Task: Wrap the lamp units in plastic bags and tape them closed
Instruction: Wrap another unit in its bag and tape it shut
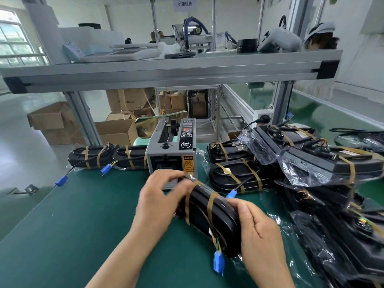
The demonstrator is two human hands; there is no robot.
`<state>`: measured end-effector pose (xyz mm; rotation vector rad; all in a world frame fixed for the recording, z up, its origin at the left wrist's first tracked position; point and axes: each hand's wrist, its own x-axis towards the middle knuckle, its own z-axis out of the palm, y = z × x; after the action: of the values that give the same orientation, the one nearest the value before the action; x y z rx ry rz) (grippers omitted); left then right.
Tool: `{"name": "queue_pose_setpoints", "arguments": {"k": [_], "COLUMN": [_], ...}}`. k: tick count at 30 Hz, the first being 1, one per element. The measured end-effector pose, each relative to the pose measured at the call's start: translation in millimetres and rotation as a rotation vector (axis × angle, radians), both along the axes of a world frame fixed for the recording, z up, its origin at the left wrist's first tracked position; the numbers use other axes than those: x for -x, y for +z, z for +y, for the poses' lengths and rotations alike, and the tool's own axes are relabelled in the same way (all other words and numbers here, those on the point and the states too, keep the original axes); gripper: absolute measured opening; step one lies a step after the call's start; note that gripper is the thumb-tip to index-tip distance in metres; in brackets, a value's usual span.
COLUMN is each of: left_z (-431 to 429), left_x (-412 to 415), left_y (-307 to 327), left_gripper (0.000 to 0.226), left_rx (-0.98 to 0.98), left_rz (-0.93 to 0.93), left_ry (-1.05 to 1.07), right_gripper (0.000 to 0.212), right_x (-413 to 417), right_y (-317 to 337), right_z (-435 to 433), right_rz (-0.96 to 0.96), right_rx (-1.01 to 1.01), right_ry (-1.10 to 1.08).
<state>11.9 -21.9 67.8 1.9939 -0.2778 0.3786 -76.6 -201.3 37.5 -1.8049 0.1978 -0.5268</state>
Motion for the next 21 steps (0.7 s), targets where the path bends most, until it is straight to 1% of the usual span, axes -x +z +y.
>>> {"name": "queue_pose_setpoints", "arguments": {"k": [1,2,3,5,8,11,13,16,19,21], "left_z": [3,6,8,9,2,-2,-4,-8,-14,-18], "left_x": [-8,-17,-28,-44,-59,-71,-75,-79,-86,-91], "left_y": [0,0,-3,-4,0,4,5,6,9,10], "left_gripper": [0.008,0.009,0.011,0.013,0.016,0.024,0.029,0.026,0.01,0.008], "left_rx": [0.154,0.304,0.438,0.618,0.784,0.859,0.879,0.954,1.045,1.066], "left_rz": [0.135,0.274,0.395,0.566,0.717,0.837,0.902,0.929,0.872,0.81], "left_ry": [0.128,0.212,0.239,0.239,0.225,0.223,0.233,0.289,0.36,0.395], "right_gripper": [0.029,0.025,0.023,0.026,0.027,0.026,0.026,0.026,0.025,0.026], "right_x": [2,3,4,5,3,2,3,4,4,4], "right_y": [0,0,0,-2,0,2,2,1,1,2], "right_z": [0,1,2,6,8,7,8,9,8,8], "right_rz": [0.004,0.014,0.031,0.063,0.091,0.11,0.116,0.118,0.119,0.119], "right_rx": [-0.004,-0.008,-0.016,-0.035,-0.065,-0.127,-0.154,-0.179,-0.188,-0.196], "right_ry": [0.009,0.028,0.054,0.094,0.087,0.097,0.104,0.105,0.098,0.103]}}
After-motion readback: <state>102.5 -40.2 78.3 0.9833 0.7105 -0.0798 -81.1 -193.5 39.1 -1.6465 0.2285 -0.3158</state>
